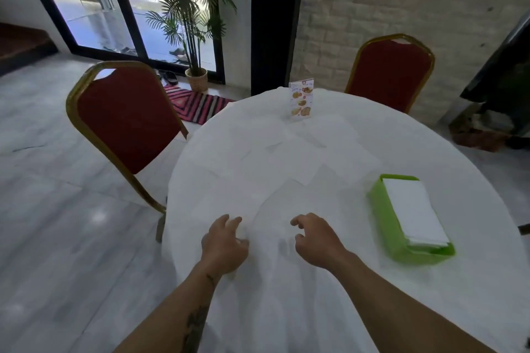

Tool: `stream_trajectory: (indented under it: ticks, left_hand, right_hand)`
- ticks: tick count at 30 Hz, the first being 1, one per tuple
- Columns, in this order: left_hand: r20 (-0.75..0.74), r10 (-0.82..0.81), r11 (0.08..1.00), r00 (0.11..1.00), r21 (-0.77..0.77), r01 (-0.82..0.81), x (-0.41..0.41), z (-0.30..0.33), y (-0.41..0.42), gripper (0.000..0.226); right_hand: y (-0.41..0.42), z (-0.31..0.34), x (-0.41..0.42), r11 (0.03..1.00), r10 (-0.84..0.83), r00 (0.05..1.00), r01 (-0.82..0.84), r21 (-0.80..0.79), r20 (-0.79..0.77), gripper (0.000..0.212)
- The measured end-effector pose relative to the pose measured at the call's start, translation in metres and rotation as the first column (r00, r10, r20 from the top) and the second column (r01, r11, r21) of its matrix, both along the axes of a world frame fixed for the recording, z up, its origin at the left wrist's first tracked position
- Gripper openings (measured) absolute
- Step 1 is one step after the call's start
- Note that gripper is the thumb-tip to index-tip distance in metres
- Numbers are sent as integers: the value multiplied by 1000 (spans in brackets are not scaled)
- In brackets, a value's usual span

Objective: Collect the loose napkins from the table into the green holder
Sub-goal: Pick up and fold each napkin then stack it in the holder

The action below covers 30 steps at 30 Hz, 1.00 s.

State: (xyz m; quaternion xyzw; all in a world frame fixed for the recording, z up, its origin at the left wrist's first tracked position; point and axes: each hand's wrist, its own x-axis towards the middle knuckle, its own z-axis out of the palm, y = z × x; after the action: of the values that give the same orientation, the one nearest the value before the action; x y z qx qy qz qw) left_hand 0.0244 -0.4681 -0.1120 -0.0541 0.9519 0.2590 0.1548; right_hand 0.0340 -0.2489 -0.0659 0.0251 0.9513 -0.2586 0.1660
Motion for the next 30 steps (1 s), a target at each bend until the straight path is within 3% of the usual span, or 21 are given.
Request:
stream_trajectory:
  ticks: [6, 14, 21, 24, 27, 30]
  left_hand:
    - [4, -93, 980, 996, -177, 92, -8, -12, 0, 65]
    - [-170, -89, 957, 981, -286, 37, -21, -18, 1, 22]
    - [-285, -168, 972, 944, -209, 109, 0, -24, 13, 13]
    - [-335, -236, 972, 912, -98, 215, 16, -28, 30, 15]
    - [-365, -276, 954, 889, 10, 300, 29, -28, 49, 15]
    - [-354, -287, 930, 890, 120, 347, 36, -27, 62, 14]
  right_hand:
    - [1, -9, 9, 998, -46, 999, 46, 33, 27, 42]
    - [4, -12, 16, 995, -92, 995, 90, 31, 50, 43]
    - [17, -22, 24, 956, -259, 944, 280, -86, 203, 42]
    - [22, -27, 28, 855, -407, 855, 480, -195, 320, 47]
    - [26, -29, 34, 622, -567, 707, 704, -343, 422, 52]
    - [34, -31, 41, 395, -658, 592, 797, -456, 464, 61]
